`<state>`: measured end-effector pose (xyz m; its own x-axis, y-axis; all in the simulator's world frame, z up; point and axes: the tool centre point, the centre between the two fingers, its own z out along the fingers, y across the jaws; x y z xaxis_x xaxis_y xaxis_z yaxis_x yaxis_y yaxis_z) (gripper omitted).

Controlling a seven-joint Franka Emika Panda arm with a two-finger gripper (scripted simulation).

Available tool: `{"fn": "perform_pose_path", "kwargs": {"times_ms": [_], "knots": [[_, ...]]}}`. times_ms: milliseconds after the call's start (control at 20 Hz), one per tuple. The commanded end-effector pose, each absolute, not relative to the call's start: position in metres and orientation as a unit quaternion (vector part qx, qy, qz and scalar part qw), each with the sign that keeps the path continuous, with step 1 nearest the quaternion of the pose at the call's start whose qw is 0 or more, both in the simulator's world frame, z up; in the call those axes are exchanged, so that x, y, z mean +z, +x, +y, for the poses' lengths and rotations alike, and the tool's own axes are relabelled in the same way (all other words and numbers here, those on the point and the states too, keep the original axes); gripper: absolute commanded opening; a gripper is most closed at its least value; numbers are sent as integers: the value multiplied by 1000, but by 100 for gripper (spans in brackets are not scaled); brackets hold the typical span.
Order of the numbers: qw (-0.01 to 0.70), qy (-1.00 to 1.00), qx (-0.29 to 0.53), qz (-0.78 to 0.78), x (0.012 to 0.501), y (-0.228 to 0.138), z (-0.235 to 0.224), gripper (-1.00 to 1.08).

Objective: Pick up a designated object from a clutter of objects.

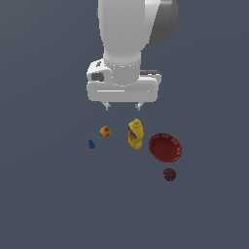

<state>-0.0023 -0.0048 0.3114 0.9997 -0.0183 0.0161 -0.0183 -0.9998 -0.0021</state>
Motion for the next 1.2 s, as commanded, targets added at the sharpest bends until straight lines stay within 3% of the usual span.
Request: {"fn": "perform_pose_path", "kwargs": {"times_ms": [0,750,1150], "knots": [[1,-1000,-8,9,311,-2,-5,100],[7,-1000,-3,19,305,-3,-26,100],[11,-997,-2,70,276,-6,-35,100]]}}
